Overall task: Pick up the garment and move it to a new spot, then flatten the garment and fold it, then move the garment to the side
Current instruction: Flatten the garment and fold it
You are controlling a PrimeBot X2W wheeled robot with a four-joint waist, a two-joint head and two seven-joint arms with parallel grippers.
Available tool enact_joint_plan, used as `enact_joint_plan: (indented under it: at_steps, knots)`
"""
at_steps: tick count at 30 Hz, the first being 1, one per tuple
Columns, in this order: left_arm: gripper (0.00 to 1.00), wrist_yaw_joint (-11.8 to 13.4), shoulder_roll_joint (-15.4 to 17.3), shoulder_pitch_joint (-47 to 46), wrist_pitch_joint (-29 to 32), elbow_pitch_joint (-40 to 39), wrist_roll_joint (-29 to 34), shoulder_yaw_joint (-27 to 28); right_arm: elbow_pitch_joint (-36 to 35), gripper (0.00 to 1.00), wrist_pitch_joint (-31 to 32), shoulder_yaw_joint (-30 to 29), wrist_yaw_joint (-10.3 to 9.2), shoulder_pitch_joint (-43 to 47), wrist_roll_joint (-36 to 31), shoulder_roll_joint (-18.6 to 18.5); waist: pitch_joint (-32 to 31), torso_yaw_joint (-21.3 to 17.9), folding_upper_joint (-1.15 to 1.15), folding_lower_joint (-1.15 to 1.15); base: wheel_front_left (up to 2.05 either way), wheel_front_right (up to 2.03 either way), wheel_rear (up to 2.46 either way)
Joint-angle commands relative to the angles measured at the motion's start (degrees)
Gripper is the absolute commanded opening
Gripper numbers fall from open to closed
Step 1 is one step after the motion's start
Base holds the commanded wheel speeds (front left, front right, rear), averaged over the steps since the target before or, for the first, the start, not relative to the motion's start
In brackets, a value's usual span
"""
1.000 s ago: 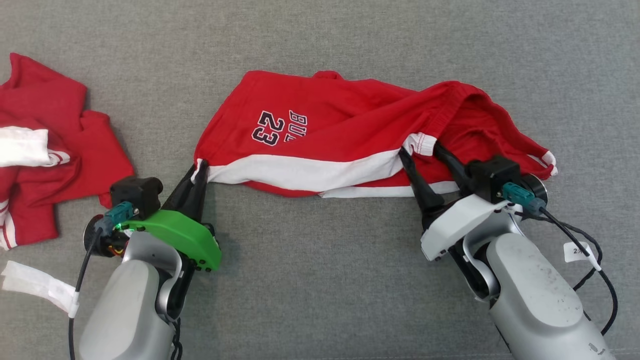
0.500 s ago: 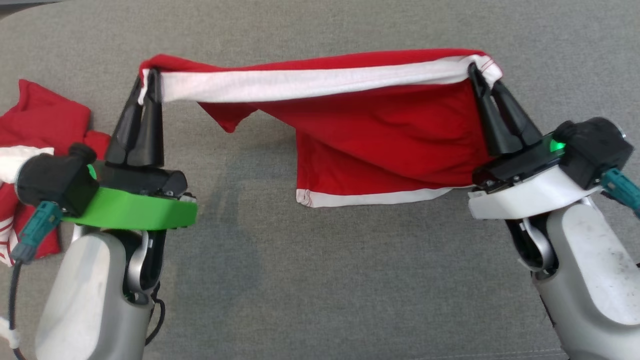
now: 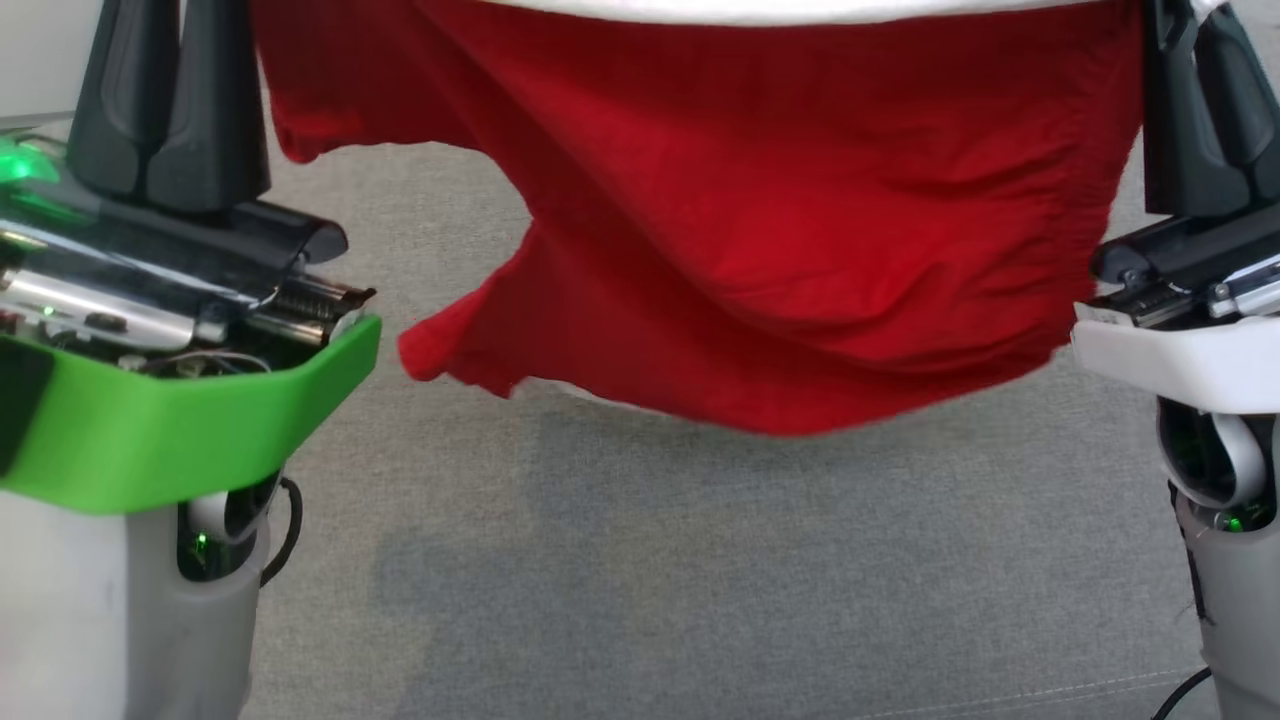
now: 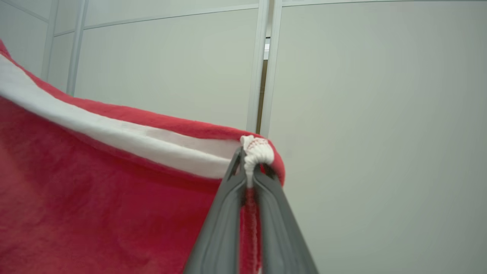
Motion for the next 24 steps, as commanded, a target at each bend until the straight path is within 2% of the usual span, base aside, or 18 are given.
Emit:
enact_joint_plan:
  at_steps: [1, 6, 10, 13, 17, 20, 24]
  knots:
    - [0.00, -0.1, -0.2, -1.5, 0.7, 0.9, -0.6, -0.2, 0.2, 0.00, 0.4, -0.4, -0.06, -1.4, 0.5, -0.1, 0.6, -0.4, 0.00, 0.00, 0.00, 0.00, 0.00]
    - [0.00, -1.3, -1.8, -5.6, 1.5, 8.4, -3.3, -0.9, 4.4, 0.00, 1.0, 0.2, -0.05, -5.7, 2.4, -0.9, 3.9, -0.4, 0.00, 0.00, 0.00, 0.00, 0.00]
    - [0.00, -3.0, -3.8, -12.3, 0.1, 20.2, -6.1, -1.2, 11.5, 0.00, 0.4, 1.1, -0.06, -12.3, 3.9, -1.9, 7.2, 0.1, 0.00, 0.00, 0.00, 0.00, 0.00]
    - [0.00, -4.0, -5.1, -19.5, -2.8, 32.3, -6.8, -1.0, 19.4, 0.00, -1.0, 2.6, -0.05, -19.8, 5.2, -2.0, 9.0, 0.3, 0.00, 0.00, 0.00, 0.00, 0.00]
    - [0.00, -4.6, -6.2, -29.7, -7.5, 47.5, -7.1, 0.2, 30.0, 0.00, -4.2, 4.5, -0.06, -30.5, 6.6, 0.1, 9.8, -0.1, 0.00, 0.00, 0.00, 0.00, 0.00]
    - [0.00, -4.2, -6.7, -36.5, -9.9, 56.8, -6.2, 1.2, 38.5, 0.00, -7.1, 5.7, -0.06, -37.8, 6.8, 2.5, 10.0, -0.5, 0.00, 0.00, 0.00, 0.00, 0.00]
    - [0.00, -3.1, -6.7, -39.7, -11.0, 66.7, -4.9, 2.5, 50.2, 0.00, -9.6, 7.6, -0.05, -43.3, 6.4, 6.0, 10.3, -0.9, 0.00, 0.00, 0.00, 0.00, 0.00]
